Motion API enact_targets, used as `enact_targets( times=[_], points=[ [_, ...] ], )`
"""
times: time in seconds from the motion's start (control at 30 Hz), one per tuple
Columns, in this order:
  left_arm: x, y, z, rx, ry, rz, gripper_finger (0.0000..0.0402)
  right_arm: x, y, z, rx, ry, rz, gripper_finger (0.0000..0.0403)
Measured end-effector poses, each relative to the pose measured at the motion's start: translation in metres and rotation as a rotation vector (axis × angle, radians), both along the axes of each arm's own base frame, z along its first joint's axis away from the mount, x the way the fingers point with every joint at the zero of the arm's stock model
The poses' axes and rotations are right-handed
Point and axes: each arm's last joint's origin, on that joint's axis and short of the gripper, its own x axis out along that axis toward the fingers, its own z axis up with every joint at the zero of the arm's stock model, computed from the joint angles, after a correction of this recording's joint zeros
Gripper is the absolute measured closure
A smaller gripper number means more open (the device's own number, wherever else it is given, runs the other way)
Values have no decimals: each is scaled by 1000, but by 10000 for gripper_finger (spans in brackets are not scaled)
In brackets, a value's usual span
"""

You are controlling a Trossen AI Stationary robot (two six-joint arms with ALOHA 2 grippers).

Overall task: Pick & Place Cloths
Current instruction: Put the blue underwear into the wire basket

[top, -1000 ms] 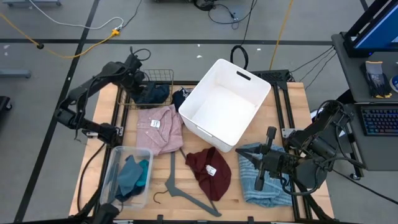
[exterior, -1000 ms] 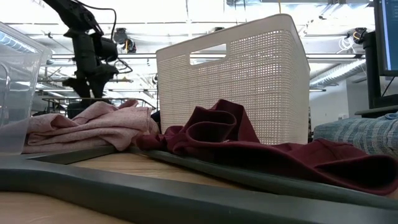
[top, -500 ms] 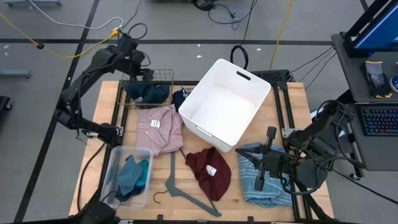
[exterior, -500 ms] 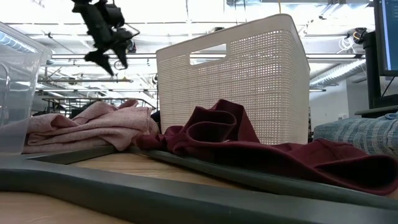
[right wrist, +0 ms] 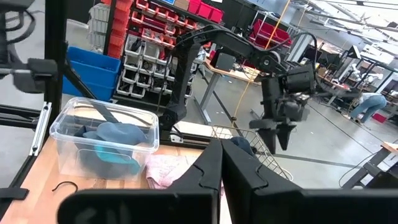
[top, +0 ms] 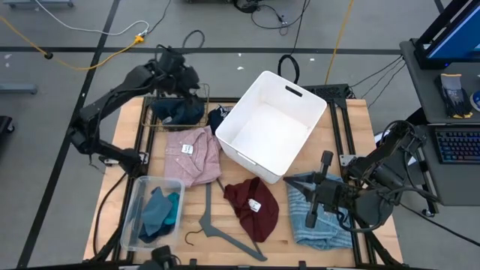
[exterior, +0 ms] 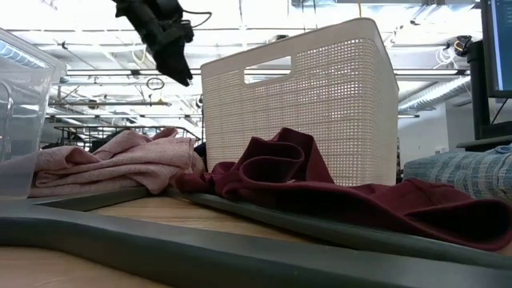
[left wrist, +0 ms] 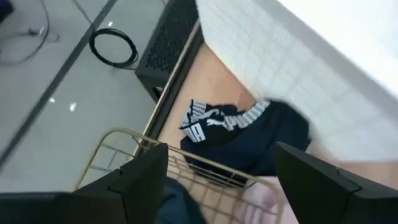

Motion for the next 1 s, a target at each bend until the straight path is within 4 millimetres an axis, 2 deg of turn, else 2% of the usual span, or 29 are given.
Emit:
enact_targets(
  times=[0.4, 0.73, 0.87, 1.0],
  points=[
    [29, 15, -42, 23, 138, -289, 117, 3, -3, 0, 1, 0, -15, 403],
    [59, 4, -64, 100, 206, -538, 117, 2, -5, 0, -8, -10, -64, 403],
    [71, 8, -80, 141, 284, -553, 117, 2, -5, 1, -8, -11, -64, 403],
    [79, 15, -91, 153, 290, -545, 117, 3, -6, 1, -1, -17, -69, 403]
  ],
)
